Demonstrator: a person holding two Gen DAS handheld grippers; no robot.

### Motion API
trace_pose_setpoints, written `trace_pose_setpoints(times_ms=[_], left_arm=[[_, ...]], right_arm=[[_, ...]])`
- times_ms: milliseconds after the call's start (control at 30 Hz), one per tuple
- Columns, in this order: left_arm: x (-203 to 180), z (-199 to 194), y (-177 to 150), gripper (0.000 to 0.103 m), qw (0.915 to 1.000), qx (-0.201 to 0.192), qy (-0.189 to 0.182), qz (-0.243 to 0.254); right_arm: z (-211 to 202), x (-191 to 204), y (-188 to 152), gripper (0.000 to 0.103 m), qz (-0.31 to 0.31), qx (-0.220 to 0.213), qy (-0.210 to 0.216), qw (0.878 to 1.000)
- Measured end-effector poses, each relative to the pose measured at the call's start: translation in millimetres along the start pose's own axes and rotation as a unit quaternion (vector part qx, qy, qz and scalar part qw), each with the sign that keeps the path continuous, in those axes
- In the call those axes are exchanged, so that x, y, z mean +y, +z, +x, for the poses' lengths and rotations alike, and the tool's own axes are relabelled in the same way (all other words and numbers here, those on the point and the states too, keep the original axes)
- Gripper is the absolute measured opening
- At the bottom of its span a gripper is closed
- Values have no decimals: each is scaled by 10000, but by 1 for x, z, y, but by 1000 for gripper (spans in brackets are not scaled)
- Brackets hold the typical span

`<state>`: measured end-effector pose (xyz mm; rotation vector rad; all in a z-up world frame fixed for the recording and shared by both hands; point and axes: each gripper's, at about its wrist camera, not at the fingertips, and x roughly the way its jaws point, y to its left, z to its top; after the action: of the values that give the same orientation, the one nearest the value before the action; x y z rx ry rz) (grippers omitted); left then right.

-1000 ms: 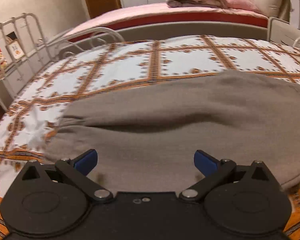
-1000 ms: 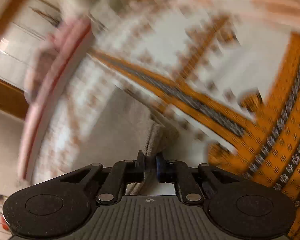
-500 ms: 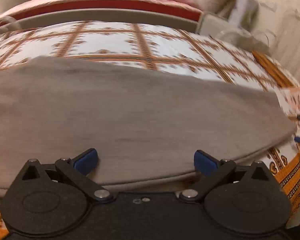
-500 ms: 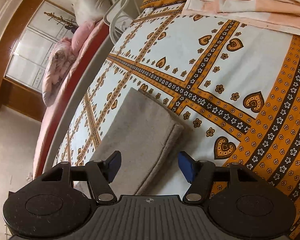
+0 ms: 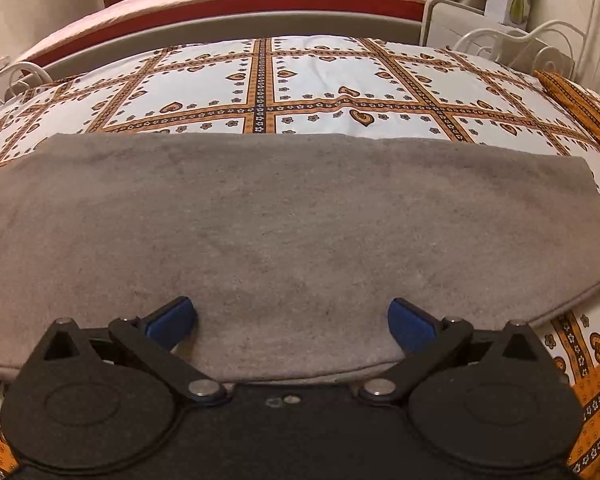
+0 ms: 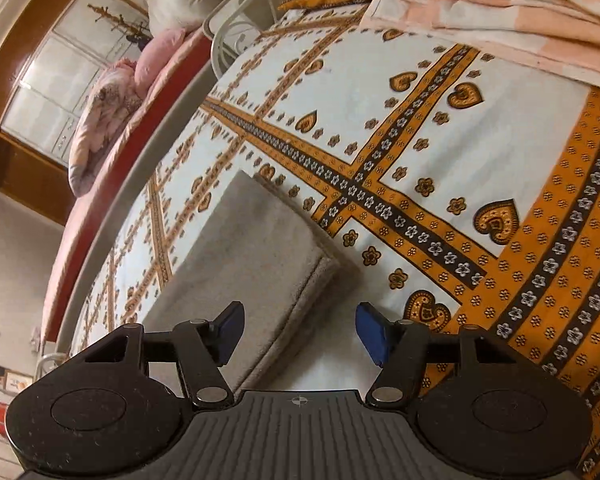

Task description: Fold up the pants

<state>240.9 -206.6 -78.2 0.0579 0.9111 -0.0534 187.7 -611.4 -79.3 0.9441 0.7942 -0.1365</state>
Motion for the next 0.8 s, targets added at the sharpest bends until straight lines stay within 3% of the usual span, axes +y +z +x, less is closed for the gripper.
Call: trace_pose_setpoints(times_ms=[200, 500, 533, 567, 600, 700, 800], left_arm=[[-4, 3, -1, 97, 9999, -83, 100, -72], [-9, 5, -7, 97, 9995, -257, 208, 28], [-10, 6, -8, 97, 9993, -281, 226, 62], [-10, 6, -9, 97, 9993, -303, 222, 84], [-9, 6, -9, 97, 9992, -318, 198, 107], [12, -2, -6, 97, 9989, -427, -127, 119], [69, -14, -3, 94, 9976, -693, -53, 6]], right_arm=[[12, 2, 3, 42, 25, -16, 42, 10000], [24, -3, 5, 38, 13, 9, 15, 10000], [24, -2, 6, 35, 24, -1, -21, 10000], [23, 3, 8, 18, -72, -24, -118, 9999], [23, 9, 8, 17, -189, -24, -113, 9998], [19, 26, 4, 17, -480, -187, -234, 9984], [9, 60, -7, 17, -1123, -436, -204, 9925]])
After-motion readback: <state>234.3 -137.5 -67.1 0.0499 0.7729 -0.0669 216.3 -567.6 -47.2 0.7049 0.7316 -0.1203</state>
